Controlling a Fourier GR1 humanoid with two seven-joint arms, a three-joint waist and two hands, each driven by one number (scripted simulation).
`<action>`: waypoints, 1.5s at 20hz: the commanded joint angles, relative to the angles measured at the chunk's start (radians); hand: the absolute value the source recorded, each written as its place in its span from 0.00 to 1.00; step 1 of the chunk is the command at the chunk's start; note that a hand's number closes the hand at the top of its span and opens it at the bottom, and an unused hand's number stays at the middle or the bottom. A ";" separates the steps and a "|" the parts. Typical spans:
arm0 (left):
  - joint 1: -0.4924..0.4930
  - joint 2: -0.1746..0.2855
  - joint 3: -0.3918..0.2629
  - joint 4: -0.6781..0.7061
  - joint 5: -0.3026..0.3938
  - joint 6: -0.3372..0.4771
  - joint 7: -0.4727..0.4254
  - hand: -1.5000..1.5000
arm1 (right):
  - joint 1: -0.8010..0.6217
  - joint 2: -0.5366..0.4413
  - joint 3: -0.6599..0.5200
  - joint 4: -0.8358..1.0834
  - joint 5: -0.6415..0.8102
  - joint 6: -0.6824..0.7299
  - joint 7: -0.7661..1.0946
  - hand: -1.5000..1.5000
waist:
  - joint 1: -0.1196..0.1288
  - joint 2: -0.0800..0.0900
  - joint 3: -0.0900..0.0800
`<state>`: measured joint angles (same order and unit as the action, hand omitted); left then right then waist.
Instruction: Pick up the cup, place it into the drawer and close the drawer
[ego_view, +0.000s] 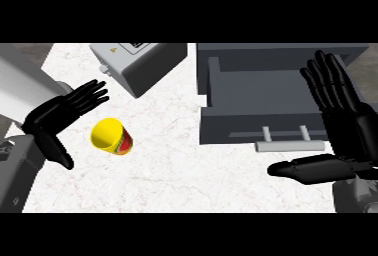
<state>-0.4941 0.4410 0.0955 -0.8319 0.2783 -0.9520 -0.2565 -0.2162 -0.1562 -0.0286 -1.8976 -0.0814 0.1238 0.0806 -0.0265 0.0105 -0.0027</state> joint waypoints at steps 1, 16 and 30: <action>-0.046 -0.008 -0.018 0.145 -0.170 -0.040 -0.225 0.00 | -0.035 -0.018 -0.019 0.054 0.010 0.012 -0.023 0.00 | -0.007 0.005 -0.001; -0.047 -0.037 -0.143 0.379 -0.351 0.117 -0.568 0.00 | -0.037 -0.006 -0.023 0.025 -0.021 0.020 -0.011 0.00 | -0.026 0.011 -0.003; -0.076 -0.099 -0.201 0.470 -0.374 0.227 -0.691 0.00 | -0.107 -0.018 -0.019 0.035 -0.043 0.026 0.054 0.00 | -0.039 0.022 -0.007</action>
<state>-0.5761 0.3870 -0.0846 -0.4077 -0.0845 -0.6002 -0.8000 -0.2965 -0.1890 -0.0696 -1.8713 -0.1306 0.1612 0.1126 -0.0656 0.0221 0.0013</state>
